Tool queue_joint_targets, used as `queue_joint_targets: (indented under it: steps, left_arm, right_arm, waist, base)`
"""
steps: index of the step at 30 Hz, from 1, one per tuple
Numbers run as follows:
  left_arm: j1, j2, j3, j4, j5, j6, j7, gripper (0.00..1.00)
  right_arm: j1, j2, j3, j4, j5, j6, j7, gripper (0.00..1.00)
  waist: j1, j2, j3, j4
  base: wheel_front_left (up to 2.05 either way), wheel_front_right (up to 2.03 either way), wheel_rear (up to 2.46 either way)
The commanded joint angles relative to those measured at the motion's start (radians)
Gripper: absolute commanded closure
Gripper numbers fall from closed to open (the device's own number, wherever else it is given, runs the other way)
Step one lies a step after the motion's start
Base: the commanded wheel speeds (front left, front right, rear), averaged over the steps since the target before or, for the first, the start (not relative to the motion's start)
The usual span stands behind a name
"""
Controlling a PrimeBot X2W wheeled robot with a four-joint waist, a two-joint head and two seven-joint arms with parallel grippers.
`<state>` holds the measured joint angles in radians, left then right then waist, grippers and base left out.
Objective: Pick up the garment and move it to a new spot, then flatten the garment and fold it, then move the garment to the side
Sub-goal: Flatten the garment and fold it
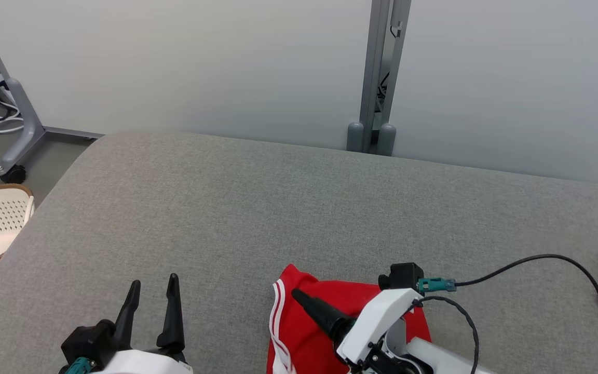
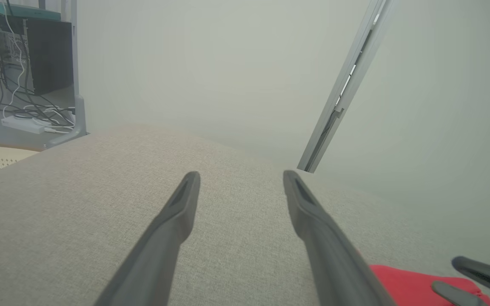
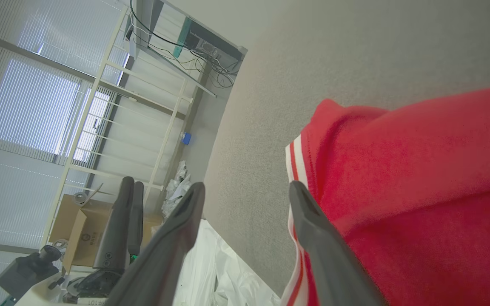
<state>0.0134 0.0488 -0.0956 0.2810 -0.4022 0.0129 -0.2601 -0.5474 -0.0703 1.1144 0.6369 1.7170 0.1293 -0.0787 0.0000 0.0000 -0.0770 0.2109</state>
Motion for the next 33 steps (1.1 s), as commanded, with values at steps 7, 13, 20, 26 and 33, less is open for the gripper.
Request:
queue_joint_targets:
  steps: [7,13,20,26,33]
  left_arm:
    - [0.014,0.004,0.008,-0.004,0.001,0.002,-0.004,0.0]
    - [0.016,0.004,0.01,-0.028,-0.005,0.005,-0.004,0.0]
    - [0.001,0.004,0.023,-0.09,-0.011,-0.005,-0.004,0.0]
    - [-0.015,0.004,0.033,-0.149,-0.006,-0.01,-0.004,0.0]
    - [-0.012,0.004,0.029,-0.18,0.022,-0.009,-0.004,0.0]
  right_arm:
    - [-0.085,-0.04,0.033,0.062,-0.145,0.003,-0.151,0.0]
    - [-0.168,-0.124,-0.129,0.179,-0.416,0.003,-0.188,0.0]
    - [-0.005,-0.18,-0.652,0.02,-0.97,0.003,-0.187,0.0]
    - [0.277,-0.122,-0.962,-0.324,-1.354,0.003,-0.186,0.0]
    - [0.488,-0.042,-1.065,-0.519,-1.452,0.002,-0.187,0.0]
  waist:
    - [0.0,0.0,-0.019,0.002]
    - [0.0,0.0,-0.028,-0.03]
    - [0.0,0.0,-0.024,-0.075]
    - [0.0,0.0,-0.007,-0.105]
    - [0.0,0.0,0.004,-0.12]
  base:
    - [0.0,0.0,0.0]
    - [0.0,0.0,0.0]
    - [0.0,0.0,0.0]
    - [0.0,0.0,0.0]
    - [0.0,0.0,0.0]
